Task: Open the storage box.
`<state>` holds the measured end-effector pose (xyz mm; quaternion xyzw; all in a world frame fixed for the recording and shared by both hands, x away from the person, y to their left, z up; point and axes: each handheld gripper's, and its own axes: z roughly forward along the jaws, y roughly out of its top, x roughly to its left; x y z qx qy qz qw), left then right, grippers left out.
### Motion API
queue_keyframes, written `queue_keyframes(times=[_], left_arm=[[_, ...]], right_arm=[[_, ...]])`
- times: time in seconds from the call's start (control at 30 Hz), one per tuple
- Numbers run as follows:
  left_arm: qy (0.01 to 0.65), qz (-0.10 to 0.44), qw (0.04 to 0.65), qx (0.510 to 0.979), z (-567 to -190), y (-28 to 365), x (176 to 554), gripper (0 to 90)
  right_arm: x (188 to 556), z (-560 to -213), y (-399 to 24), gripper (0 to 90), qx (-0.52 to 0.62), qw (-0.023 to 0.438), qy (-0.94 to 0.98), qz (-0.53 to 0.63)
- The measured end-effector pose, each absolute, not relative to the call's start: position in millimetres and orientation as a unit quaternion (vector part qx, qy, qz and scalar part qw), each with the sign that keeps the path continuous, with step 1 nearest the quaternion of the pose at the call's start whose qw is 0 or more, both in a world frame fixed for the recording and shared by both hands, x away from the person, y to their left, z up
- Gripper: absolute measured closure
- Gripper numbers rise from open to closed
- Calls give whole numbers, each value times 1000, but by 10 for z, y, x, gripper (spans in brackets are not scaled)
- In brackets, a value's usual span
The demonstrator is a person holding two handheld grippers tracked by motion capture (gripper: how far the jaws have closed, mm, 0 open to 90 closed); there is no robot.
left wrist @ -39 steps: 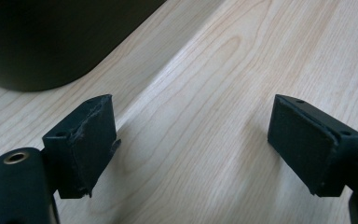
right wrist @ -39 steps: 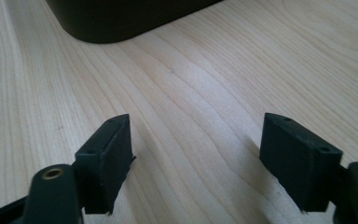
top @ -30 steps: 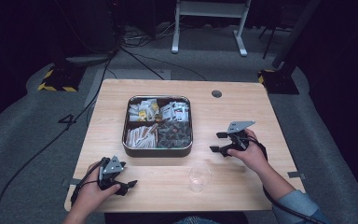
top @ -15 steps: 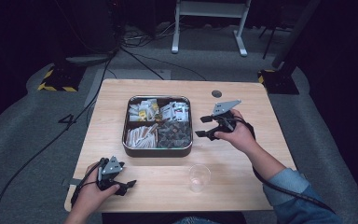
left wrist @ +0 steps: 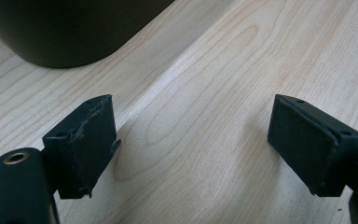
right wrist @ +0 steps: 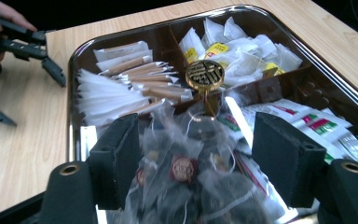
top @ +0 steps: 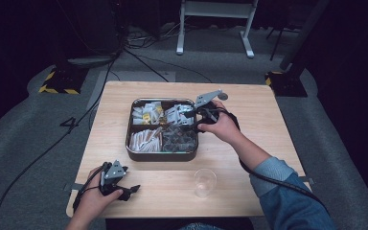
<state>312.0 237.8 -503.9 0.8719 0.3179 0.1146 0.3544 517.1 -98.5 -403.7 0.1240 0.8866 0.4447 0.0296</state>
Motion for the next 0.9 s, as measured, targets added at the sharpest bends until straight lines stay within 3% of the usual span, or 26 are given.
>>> queue_keyframes(times=[0.9], left_arm=[[317,116,354,872,-5038,2379,3121,158]], right_arm=[[5321,-4329,-323,391,167,35,897,407]])
